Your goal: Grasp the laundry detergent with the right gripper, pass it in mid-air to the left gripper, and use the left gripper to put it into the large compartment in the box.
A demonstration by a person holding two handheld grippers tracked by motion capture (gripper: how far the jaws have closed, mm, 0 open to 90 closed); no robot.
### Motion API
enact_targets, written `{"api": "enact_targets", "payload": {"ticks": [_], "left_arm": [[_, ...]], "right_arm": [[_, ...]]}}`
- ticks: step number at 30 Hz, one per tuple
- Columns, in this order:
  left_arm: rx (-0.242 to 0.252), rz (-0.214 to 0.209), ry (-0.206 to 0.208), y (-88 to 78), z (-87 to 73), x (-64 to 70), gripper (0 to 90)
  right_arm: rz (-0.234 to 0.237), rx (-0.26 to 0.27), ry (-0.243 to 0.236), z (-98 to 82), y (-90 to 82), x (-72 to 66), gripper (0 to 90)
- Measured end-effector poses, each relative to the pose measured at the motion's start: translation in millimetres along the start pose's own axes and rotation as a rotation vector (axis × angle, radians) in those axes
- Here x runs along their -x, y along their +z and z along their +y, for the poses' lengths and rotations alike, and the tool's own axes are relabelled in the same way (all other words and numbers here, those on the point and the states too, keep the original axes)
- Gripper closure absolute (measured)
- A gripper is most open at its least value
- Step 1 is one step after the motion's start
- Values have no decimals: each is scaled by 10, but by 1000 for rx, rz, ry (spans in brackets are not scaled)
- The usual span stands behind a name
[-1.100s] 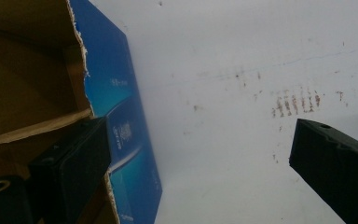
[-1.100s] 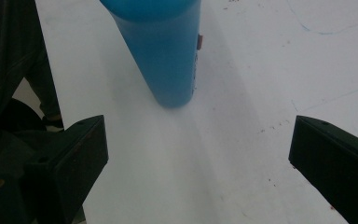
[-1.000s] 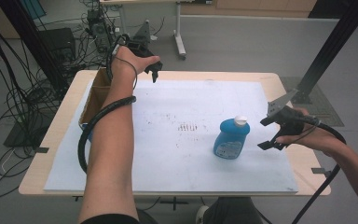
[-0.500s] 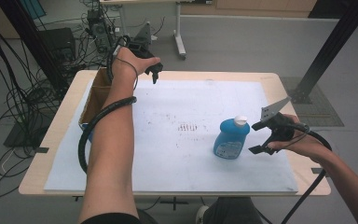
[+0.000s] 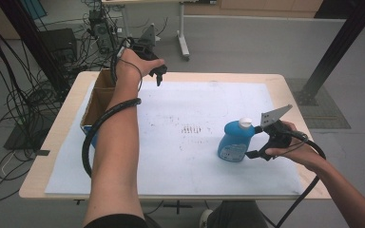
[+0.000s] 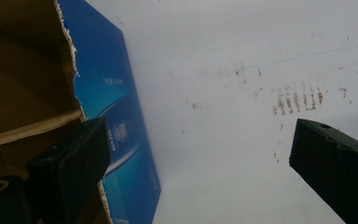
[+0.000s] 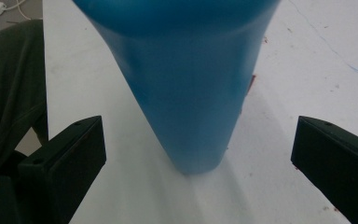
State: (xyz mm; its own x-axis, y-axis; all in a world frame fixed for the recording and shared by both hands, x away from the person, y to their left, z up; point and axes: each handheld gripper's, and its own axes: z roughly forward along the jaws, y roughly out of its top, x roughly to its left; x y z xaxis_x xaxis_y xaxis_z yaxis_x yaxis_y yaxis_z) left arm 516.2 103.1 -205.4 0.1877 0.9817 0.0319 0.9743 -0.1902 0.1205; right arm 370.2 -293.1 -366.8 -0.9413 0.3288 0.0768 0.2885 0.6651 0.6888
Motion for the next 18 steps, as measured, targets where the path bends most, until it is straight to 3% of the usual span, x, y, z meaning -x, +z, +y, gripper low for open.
{"api": "enact_targets", "payload": {"ticks": [11,18], "left_arm": [[1,-4,5,12,4,22,57],[-2,0,6,26,3,17,57]], "right_arm": [[2,99,-2,-1,116,-36,24],[10,127,0,-34,202,-49,23]]}}
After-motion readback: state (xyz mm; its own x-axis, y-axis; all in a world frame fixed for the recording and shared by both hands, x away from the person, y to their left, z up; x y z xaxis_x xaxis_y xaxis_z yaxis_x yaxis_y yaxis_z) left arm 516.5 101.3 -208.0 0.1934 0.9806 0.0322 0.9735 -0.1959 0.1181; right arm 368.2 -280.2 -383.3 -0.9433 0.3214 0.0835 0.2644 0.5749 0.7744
